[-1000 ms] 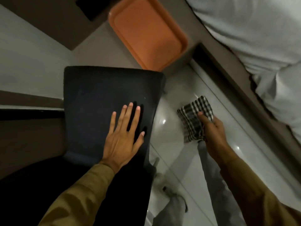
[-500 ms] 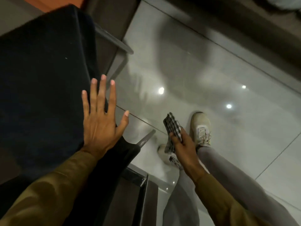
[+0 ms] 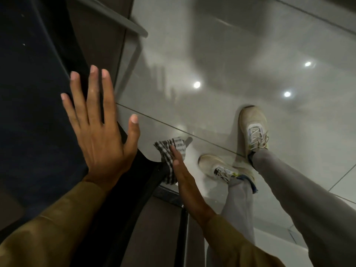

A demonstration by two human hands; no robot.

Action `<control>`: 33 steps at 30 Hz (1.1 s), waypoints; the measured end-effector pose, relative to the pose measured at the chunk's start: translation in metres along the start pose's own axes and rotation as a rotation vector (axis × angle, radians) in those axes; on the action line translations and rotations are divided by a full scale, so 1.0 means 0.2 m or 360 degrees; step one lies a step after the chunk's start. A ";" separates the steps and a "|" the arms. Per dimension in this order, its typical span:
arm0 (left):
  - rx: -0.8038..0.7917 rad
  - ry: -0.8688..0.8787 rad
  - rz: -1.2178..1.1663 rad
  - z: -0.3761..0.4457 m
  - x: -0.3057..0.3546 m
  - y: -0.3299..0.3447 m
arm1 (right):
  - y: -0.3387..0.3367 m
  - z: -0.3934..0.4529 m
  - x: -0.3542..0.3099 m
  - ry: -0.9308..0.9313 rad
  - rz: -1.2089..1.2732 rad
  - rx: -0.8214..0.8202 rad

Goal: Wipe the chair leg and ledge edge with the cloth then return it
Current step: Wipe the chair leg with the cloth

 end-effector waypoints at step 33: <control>-0.0016 -0.0049 0.0037 0.01 0.01 -0.01 | 0.06 0.08 0.04 -0.0068 0.0042 -0.0015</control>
Point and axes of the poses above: each hand's wrist, its own z-axis towards the middle knuckle, its own y-axis out of the palm, x = y × z, the point moved 9 cm from there along z, towards the middle knuckle, and after that the axes turned 11 degrees about z, right-handed, at the moved point
